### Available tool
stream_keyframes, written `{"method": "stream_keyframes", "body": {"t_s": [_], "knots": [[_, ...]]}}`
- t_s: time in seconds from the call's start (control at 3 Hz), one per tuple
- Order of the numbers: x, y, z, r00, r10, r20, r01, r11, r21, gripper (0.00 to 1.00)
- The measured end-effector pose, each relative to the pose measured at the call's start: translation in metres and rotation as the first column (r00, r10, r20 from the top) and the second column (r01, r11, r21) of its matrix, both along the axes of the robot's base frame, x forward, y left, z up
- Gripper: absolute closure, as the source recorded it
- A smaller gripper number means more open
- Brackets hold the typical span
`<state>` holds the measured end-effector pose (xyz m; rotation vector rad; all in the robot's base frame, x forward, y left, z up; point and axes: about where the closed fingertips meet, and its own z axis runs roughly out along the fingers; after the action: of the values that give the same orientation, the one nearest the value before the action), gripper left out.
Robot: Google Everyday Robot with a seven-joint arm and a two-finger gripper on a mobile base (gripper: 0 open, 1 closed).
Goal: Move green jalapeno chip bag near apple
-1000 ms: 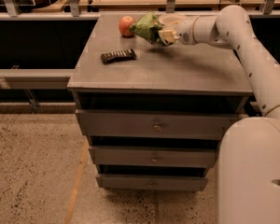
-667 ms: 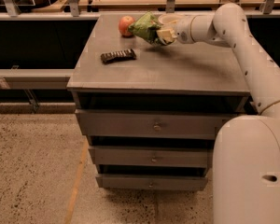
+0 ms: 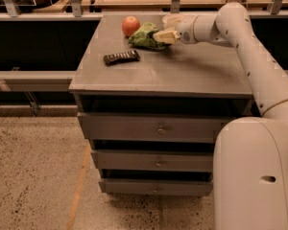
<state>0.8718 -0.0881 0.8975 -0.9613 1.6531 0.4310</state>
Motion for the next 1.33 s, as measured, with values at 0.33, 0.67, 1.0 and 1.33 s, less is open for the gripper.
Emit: {"method": "stream_keyframes", "body": {"t_s": [0.33, 0.67, 1.0, 1.33], "knots": [[0.000, 0.002, 0.001, 1.0000, 0.002, 0.004, -0.002, 1.000, 0.007, 0.00], [-0.005, -0.012, 0.008, 0.9998, -0.015, 0.013, 0.014, 1.000, 0.021, 0.00], [-0.020, -0.049, 0.030, 0.9974, -0.060, 0.039, 0.059, 0.998, 0.033, 0.00], [-0.044, -0.101, 0.052, 0.9864, -0.152, 0.062, 0.151, 0.988, 0.029, 0.00]]}}
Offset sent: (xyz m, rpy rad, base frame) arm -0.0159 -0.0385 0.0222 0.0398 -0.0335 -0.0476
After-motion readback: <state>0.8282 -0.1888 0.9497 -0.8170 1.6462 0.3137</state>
